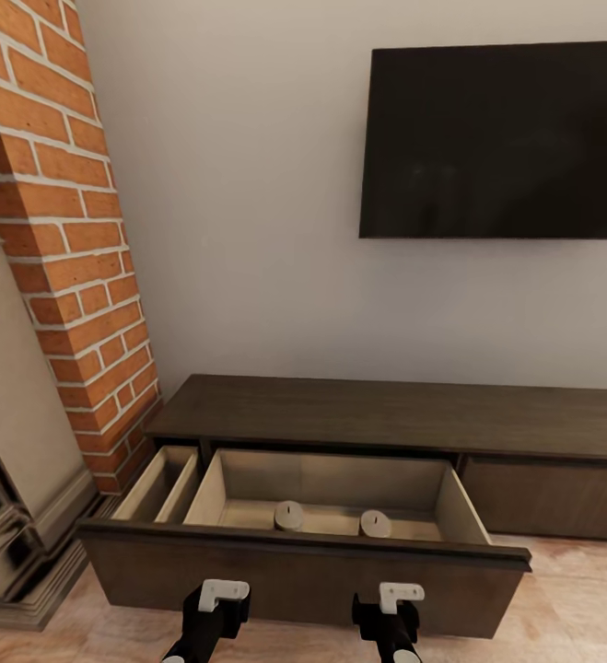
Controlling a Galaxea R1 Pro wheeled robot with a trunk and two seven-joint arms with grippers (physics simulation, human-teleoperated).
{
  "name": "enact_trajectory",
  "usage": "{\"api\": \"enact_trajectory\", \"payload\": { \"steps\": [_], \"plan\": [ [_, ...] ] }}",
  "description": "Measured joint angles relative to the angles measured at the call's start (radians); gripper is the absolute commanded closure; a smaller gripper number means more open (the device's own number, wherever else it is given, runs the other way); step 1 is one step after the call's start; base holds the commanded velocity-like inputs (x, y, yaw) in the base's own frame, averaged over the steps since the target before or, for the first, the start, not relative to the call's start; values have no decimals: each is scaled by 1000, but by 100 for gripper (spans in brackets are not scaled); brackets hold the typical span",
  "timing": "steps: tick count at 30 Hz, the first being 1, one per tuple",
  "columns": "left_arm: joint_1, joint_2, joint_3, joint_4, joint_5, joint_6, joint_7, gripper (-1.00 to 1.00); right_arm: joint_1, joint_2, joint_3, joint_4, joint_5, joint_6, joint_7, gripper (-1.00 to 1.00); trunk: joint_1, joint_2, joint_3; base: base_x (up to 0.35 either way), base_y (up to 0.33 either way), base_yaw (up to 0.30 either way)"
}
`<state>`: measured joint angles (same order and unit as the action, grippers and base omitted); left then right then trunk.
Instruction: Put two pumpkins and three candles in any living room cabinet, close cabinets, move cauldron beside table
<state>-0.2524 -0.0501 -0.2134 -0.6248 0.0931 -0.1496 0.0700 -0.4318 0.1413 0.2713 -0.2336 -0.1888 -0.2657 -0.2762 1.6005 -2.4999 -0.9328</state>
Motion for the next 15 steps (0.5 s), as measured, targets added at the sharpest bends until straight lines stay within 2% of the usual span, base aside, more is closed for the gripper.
{"api": "enact_trajectory", "payload": {
  "steps": [15],
  "plan": [
    [0, 0, -1, 0, 0, -3, -1, -100, 0, 0, -5, -1, -6, 0, 0, -100, 0, 0, 0, 15, 0, 0]
  ]
}}
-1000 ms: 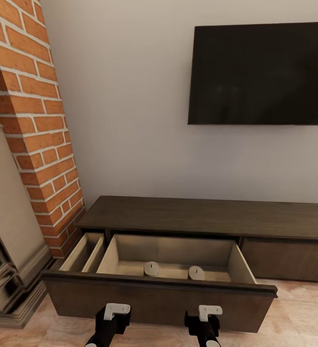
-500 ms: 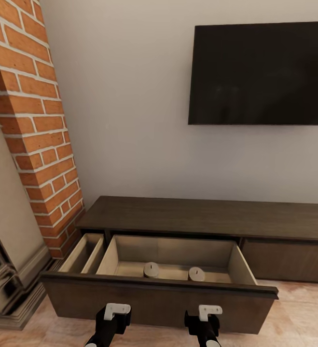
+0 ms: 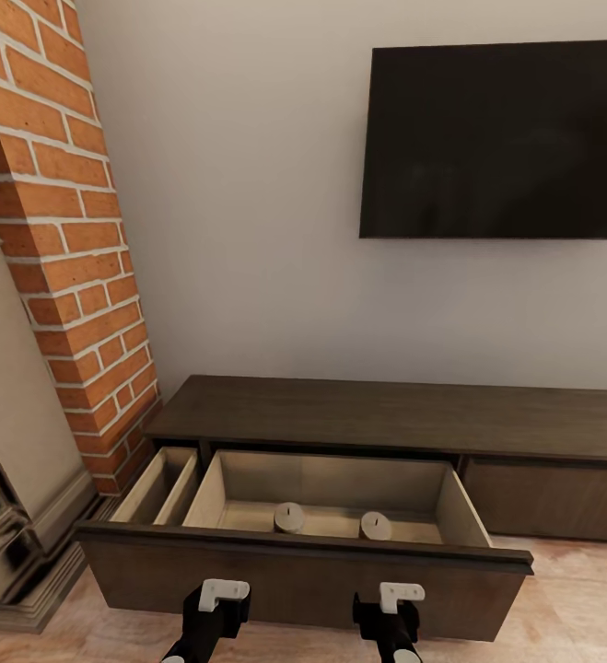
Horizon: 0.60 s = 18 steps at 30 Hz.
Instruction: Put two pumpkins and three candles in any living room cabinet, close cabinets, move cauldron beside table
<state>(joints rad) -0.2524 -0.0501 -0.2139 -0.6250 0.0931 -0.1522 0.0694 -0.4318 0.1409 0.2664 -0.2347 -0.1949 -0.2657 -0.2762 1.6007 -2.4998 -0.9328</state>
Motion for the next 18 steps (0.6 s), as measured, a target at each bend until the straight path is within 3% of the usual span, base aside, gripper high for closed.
{"api": "enact_trajectory", "payload": {
  "steps": [18],
  "plan": [
    [0, 0, 0, 2, 0, 0, 0, -100, 0, -1, 3, -11, -1, 0, 0, -100, 0, 0, 0, 0, 0, -13]
  ]
}}
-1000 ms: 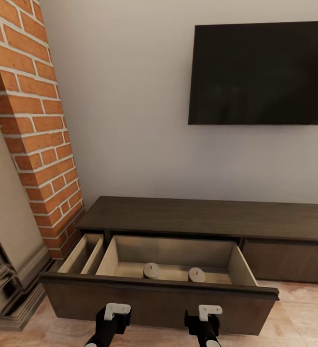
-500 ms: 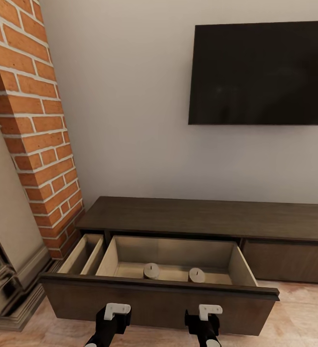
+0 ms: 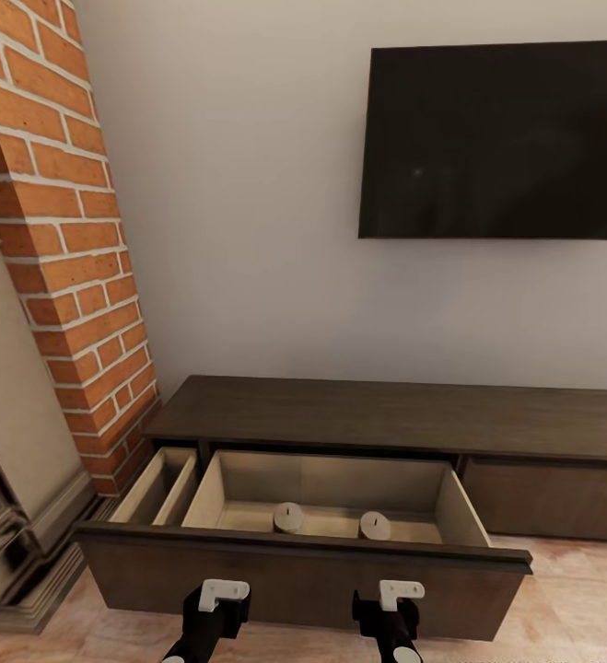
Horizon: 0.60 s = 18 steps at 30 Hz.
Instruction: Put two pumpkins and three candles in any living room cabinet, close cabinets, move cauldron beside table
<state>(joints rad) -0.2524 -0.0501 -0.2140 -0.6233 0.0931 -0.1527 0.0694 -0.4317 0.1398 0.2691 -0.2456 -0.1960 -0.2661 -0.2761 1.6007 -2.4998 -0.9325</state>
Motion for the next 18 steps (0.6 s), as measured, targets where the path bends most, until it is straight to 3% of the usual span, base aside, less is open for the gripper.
{"api": "enact_trajectory", "payload": {
  "steps": [12, 18],
  "plan": [
    [0, 0, 0, -1, 0, 0, 0, -100, 0, 0, 2, 1, 6, 0, 1, -100, 0, 0, 2, 2, 0, -54],
    [0, 0, 0, -1, 0, 1, 0, -100, 0, 0, 3, 2, 7, 0, 1, -100, 0, 0, 5, 123, 0, -58]
  ]
}}
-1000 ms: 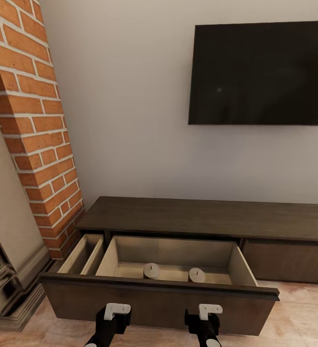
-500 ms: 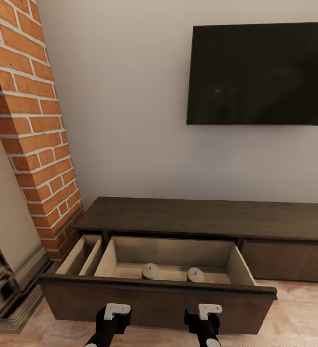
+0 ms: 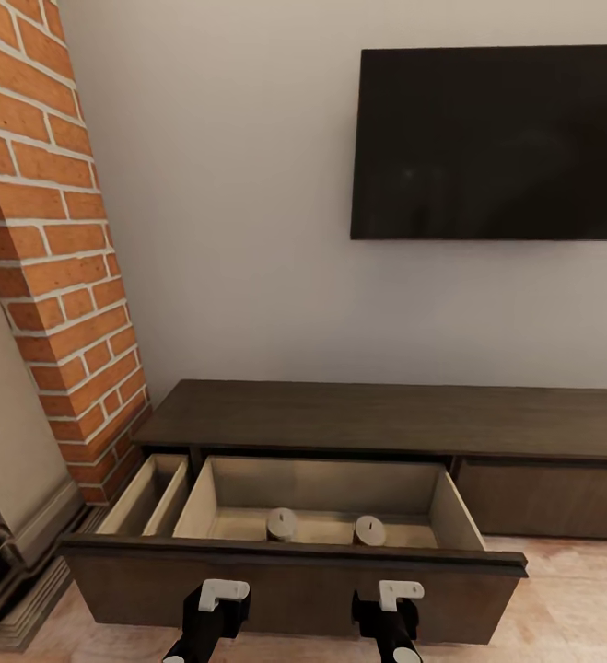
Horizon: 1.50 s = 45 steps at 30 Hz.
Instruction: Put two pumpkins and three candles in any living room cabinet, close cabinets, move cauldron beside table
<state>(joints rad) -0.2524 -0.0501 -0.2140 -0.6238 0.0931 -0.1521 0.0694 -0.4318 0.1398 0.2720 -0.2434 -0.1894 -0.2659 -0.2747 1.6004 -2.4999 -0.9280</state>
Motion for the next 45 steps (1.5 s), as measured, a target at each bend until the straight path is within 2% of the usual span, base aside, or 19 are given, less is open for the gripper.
{"api": "enact_trajectory", "payload": {
  "steps": [37, 45],
  "plan": [
    [0, 0, 0, 1, 0, -1, 1, -100, 0, 0, 2, 1, -1, 0, 1, -100, 0, 0, 0, 43, 0, -2],
    [0, 0, 0, 0, 0, -1, 1, -100, 0, 0, 0, 1, -3, -1, 1, -100, 0, 0, 0, 168, 0, 0]
  ]
}}
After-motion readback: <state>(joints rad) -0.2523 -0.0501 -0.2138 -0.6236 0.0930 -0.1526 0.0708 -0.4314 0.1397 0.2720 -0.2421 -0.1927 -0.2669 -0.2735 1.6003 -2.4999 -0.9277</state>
